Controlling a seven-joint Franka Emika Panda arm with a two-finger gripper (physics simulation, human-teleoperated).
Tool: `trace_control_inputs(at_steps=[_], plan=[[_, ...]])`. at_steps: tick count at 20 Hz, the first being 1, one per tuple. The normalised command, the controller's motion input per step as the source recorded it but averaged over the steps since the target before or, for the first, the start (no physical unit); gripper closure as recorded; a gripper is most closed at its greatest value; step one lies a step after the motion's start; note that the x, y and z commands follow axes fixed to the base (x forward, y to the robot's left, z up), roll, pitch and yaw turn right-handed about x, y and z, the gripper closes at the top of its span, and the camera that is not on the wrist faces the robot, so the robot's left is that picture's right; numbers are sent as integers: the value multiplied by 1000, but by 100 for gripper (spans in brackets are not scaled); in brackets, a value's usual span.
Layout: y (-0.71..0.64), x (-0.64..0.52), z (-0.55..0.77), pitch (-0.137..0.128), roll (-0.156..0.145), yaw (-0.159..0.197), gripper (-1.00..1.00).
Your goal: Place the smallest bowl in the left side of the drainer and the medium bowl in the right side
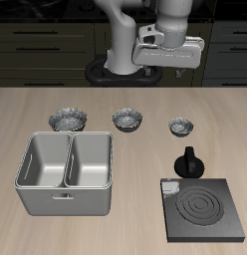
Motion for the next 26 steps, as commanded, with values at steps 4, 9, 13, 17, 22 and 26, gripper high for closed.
trace_control_inputs(at_steps=[4, 9, 13, 17, 22, 26], plan=[[99, 9, -213, 9, 5, -11, -100], [218, -58, -361, 9, 30, -18, -100], [58, -1, -390, -24, 0, 10, -100], [24, -46, -418, -18, -19, -21, -100], [84, -91, -184, -37, 13, 12, -100], [74, -133, -259, -50, 7, -18, -100]])
